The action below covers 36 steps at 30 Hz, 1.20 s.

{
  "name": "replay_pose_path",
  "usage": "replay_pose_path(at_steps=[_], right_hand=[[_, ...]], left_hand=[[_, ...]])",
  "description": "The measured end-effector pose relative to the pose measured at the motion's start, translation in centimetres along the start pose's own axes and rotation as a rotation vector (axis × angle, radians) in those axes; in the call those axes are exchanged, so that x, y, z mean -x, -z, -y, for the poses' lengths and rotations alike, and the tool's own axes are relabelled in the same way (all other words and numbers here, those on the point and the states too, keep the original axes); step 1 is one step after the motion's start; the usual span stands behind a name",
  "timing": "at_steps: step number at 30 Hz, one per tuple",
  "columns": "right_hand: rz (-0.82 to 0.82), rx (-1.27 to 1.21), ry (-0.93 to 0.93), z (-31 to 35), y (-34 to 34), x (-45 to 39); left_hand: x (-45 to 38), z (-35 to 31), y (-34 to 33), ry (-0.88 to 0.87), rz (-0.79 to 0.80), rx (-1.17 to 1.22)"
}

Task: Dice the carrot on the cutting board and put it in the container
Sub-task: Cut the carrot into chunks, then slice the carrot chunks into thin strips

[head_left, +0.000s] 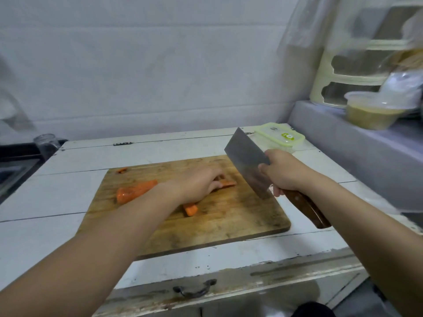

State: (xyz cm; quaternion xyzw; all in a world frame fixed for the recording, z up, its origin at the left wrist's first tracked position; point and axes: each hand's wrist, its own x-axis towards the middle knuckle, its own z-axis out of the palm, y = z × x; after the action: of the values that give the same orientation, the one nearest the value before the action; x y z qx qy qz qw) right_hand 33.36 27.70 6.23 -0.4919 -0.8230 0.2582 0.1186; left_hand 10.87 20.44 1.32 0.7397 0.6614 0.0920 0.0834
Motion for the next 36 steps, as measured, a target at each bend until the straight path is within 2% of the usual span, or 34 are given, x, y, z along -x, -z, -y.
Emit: replay_pose_path(at_steps=[3,13,21,26,27,32,36], right_hand=[[0.001,-0.020,0.006,-0.1,0.0,0.0],[0.038,0.001,0.018,0.0,-1.0,-0.5],[0.030,0.005,0.028,0.4,-0.6,-0.4],[0.040,0.027,0.128,0.5,-0.9,-0.4],[0.047,0.041,0.171,0.6,-0.9,-0.5],[0.099,0.261,0.327,1.0,-0.7,-1.2],[0.063,0.351,0.338,1.1,-0.7,-1.8]], left_hand=[[0.0,0.2,0.4,0.089,-0.063,0.088],[0.5,1.5,1.0,0.180,-0.079,0.180],[3.8,-0.1,0.7,0.024,0.001,0.194],[5.3,0.7,-0.6,0.170,-0.311,0.211],[5.6,0.5,-0.6,0.174,-0.330,0.217],[6.8,-3.2,-2.7,-0.019,-0.269,-0.114],[6.8,-4.7,-4.3,0.061,-0.217,-0.200]])
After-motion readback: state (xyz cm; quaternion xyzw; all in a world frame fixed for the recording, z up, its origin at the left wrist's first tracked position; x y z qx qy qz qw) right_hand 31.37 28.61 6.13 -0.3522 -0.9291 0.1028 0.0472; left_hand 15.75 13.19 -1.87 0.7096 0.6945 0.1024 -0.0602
